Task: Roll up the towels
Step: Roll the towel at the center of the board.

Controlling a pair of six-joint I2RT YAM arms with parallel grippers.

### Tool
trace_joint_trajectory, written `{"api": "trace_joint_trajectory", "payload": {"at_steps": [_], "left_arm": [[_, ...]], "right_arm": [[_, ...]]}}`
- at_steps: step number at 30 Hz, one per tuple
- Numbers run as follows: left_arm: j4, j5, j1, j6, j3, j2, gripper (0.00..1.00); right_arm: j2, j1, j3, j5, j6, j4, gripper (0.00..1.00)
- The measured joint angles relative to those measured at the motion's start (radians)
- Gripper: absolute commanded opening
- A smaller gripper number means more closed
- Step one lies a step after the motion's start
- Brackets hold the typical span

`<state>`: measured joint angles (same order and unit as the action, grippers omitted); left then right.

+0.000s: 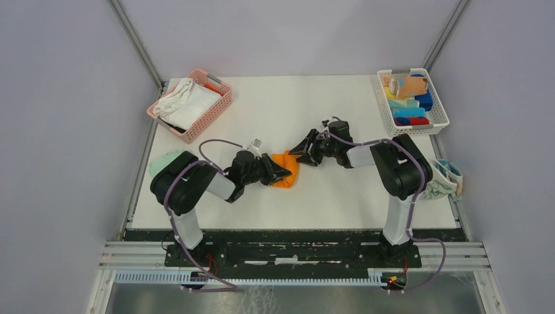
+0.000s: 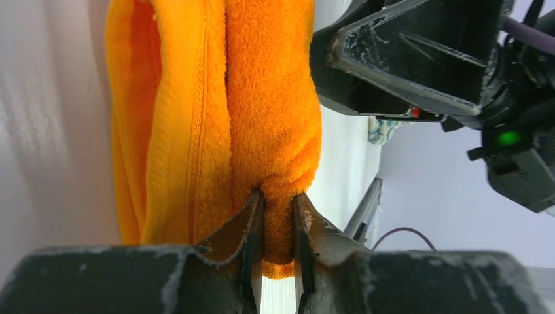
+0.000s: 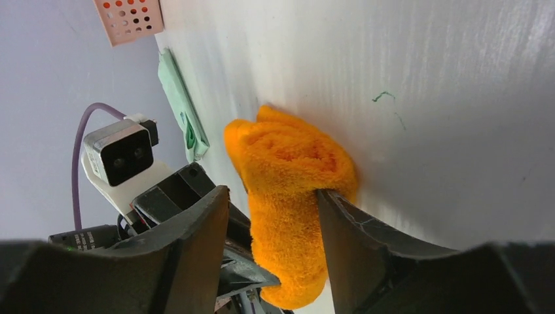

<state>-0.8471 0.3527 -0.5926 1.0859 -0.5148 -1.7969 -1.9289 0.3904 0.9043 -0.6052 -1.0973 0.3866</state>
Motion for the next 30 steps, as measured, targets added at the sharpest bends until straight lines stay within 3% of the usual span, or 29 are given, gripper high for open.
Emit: {"api": "trace_joint_trajectory", "payload": {"at_steps": [7, 14, 19, 24, 30], "left_arm": [[-0.045, 0.05, 0.019, 0.058, 0.016, -0.026, 0.21], [0.206, -0.034, -0.001, -0.011, 0.006, 0.117, 0.48], [0.46, -0.208, -0.103, -0.11, -0.029, 0.255, 0.61], [0.712, -0.485, -0.279, -0.197, -0.126, 0.348, 0.69], [0.872, -0.754, -0.421, -0.285, -0.28, 0.324, 0.7]], "right_arm": [[-0.035, 0.014, 0.023, 0.02, 0.046, -0.047, 0.42], [0.026, 0.088, 0.148, 0.205, 0.232, -0.39, 0.26], [0.051, 0.159, 0.234, 0.364, 0.326, -0.578, 0.21], [0.064, 0.21, 0.286, 0.487, 0.362, -0.71, 0.2], [0.064, 0.243, 0.32, 0.561, 0.362, -0.789, 0.2]]}}
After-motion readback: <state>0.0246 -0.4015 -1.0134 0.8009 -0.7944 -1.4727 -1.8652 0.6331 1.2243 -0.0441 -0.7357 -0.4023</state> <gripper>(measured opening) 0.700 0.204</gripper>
